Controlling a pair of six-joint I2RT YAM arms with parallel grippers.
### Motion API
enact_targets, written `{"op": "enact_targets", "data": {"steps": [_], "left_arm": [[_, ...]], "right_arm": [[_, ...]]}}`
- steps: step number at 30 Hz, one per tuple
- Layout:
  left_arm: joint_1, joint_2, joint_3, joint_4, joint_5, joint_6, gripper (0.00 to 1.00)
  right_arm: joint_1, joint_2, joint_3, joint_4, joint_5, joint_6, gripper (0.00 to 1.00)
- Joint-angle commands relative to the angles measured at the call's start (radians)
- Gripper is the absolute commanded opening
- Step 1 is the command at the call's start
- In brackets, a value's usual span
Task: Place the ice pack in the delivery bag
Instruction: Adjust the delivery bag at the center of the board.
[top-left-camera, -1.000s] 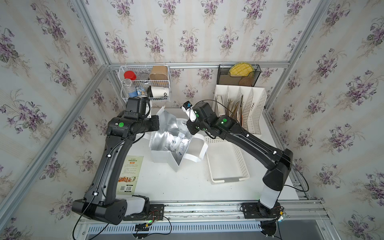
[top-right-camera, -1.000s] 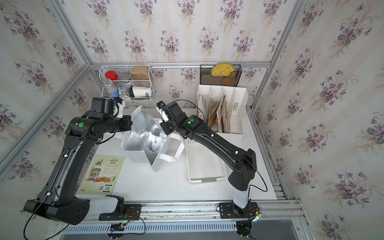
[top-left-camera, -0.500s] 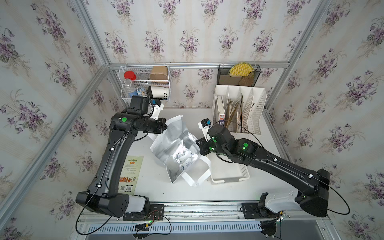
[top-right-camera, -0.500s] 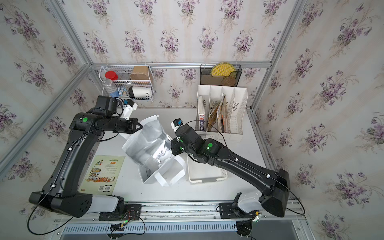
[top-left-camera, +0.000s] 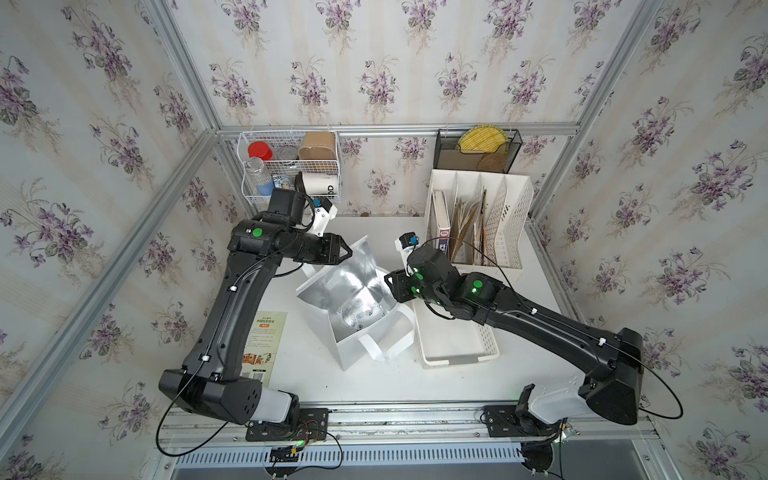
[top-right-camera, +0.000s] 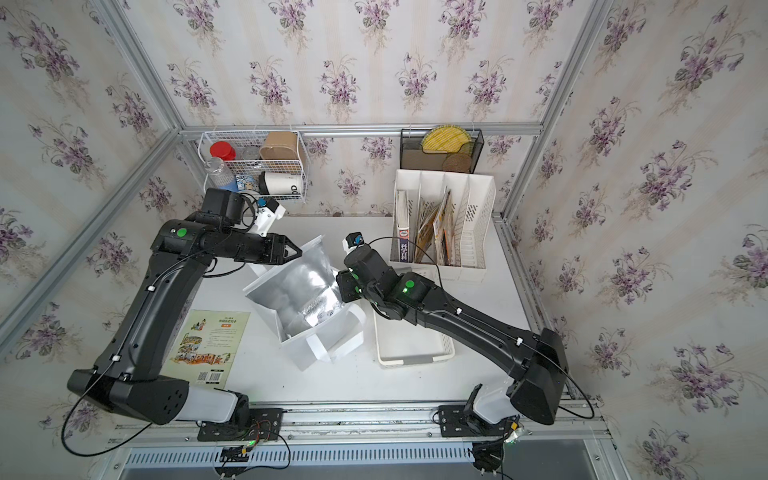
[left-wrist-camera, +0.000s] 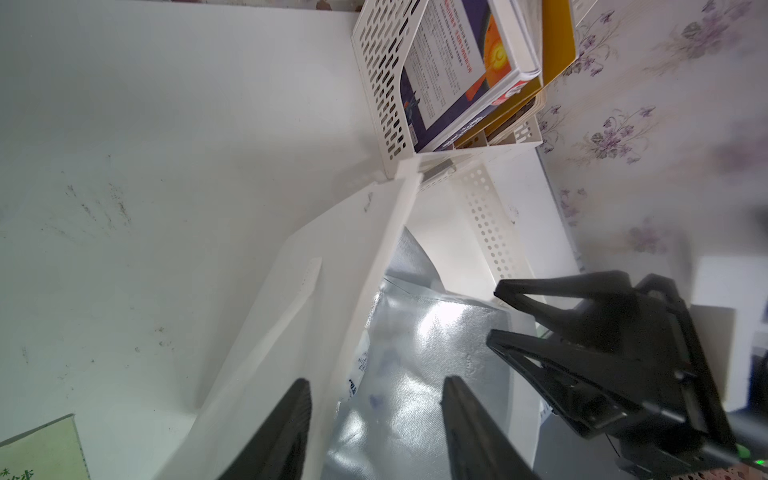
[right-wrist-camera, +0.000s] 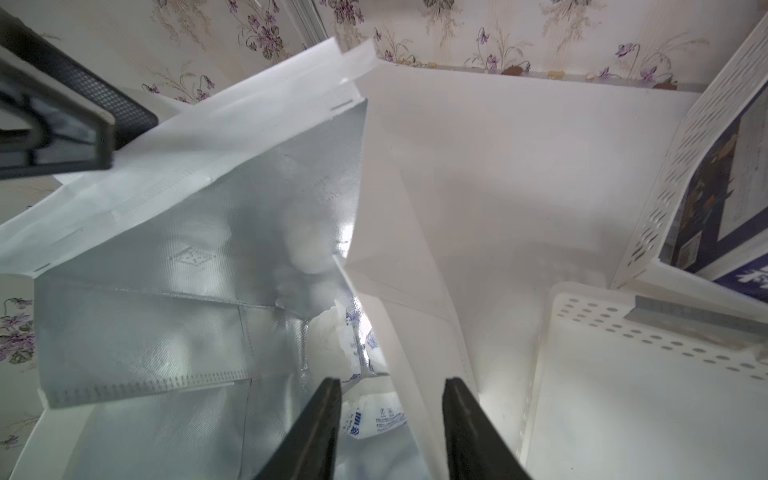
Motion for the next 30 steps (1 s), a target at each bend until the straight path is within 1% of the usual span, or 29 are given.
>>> {"op": "enact_targets", "data": {"steps": [1,5,7,9,10,12,17,19,22,26,28,30], "left_arm": [[-0.002,-0.040,0.040,0.029,0.023,-0.048,0.64],[-0.003,-0.101,0.040,0.088,0.055,-0.135,0.67],[-0.001,-0.136,0.016,0.120,0.082,-0.180,0.67],[-0.001,-0.182,-0.021,0.135,0.094,-0.202,0.67],[-0.006,-0.209,-0.038,0.127,0.074,-0.203,0.67],[-0.017,-0.261,-0.082,0.103,-0.011,-0.190,0.67],[-0.051,-0.395,-0.229,0.046,-0.225,-0.160,0.70],[-0.056,-0.442,-0.283,0.037,-0.258,-0.162,0.70],[-0.058,-0.517,-0.369,0.067,-0.275,-0.190,0.70],[-0.058,-0.581,-0.450,0.077,-0.350,-0.248,0.70],[-0.058,-0.605,-0.496,0.082,-0.385,-0.266,0.70],[-0.058,-0.611,-0.538,0.088,-0.412,-0.293,0.69]], "right_arm": [[-0.006,0.014,0.036,-0.006,0.037,-0.065,0.60],[-0.018,0.026,0.064,-0.010,0.041,-0.115,0.76],[-0.023,0.029,0.077,-0.011,0.045,-0.143,0.80],[-0.029,0.032,0.091,-0.006,0.039,-0.173,0.82],[-0.032,0.036,0.097,-0.005,0.037,-0.188,0.83],[-0.033,0.046,0.112,-0.010,0.035,-0.218,0.83],[-0.033,0.112,0.168,-0.067,0.035,-0.266,0.82],[-0.034,0.139,0.179,-0.081,0.017,-0.272,0.82],[-0.033,0.162,0.191,-0.098,0.003,-0.273,0.81],[-0.034,0.174,0.192,-0.109,0.007,-0.266,0.78],[-0.034,0.177,0.191,-0.116,0.011,-0.259,0.74],[-0.033,0.174,0.186,-0.124,0.012,-0.245,0.66]]}}
